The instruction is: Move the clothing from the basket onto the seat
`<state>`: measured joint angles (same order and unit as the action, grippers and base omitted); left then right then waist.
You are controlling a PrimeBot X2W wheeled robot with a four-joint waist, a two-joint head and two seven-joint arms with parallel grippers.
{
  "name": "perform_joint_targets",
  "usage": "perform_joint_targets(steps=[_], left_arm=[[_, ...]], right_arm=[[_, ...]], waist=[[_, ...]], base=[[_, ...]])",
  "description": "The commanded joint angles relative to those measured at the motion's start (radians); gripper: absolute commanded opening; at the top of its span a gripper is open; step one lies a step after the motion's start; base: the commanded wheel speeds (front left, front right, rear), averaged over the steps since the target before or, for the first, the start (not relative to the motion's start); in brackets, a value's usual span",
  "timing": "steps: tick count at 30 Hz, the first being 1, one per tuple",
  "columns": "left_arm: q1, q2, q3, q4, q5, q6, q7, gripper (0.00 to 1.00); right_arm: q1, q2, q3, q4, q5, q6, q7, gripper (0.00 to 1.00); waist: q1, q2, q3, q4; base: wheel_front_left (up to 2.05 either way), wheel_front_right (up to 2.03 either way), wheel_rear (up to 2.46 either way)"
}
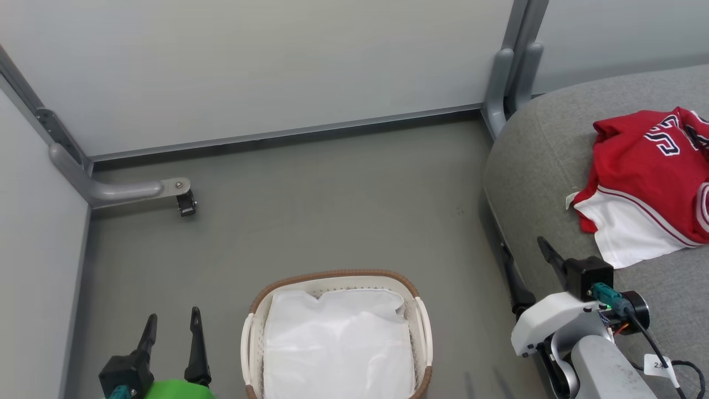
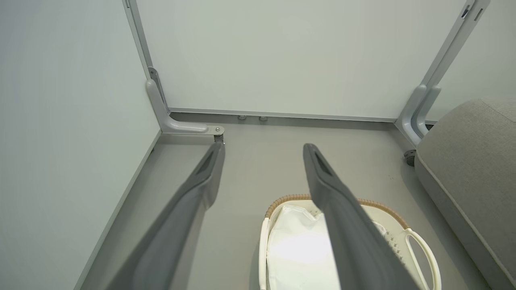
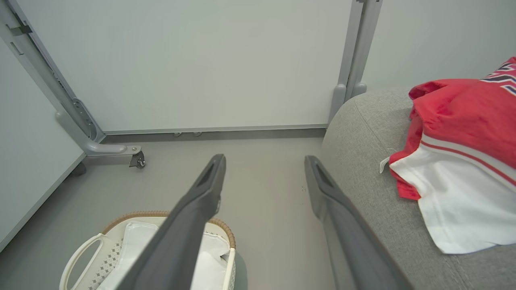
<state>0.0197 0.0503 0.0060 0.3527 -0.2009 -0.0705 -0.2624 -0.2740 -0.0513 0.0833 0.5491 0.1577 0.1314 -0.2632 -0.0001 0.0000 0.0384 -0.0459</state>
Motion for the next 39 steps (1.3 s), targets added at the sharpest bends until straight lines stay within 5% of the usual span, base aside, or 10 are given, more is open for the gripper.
perform_joint_targets(steps=[1,6,7,39], left_arm=[[0.019,0.002,0.006,-0.006,-0.011,-0.005,-0.003,1.0],[0.024,0.002,0.007,-0.002,-0.026,-0.017,-0.003,1.0],[0.01,0.0,0.002,0.0,-0.027,-0.015,0.0,0.0],[-0.042,-0.002,0.037,-0.018,-0.506,-0.031,0.135,0.0]], right_arm=[[0.019,-0.003,0.003,0.004,0.004,-0.001,-0.002,1.0],[0.019,-0.003,0.008,0.009,-0.003,-0.001,-0.002,1.0],[0.003,0.001,0.008,0.007,0.0,0.0,0.0,0.0],[0.07,0.005,-0.065,-0.087,0.503,0.0,0.132,0.0]], waist=[[0.0001,0.0,-0.003,-0.002],[0.0001,0.0,-0.006,-0.004],[0.0001,0.0,-0.006,-0.004],[0.0001,0.0,-0.013,0.007]], base=[[0.0,0.0,0.0],[0.0,0.0,0.0],[0.0,0.0,0.0],[0.0,0.0,0.0]])
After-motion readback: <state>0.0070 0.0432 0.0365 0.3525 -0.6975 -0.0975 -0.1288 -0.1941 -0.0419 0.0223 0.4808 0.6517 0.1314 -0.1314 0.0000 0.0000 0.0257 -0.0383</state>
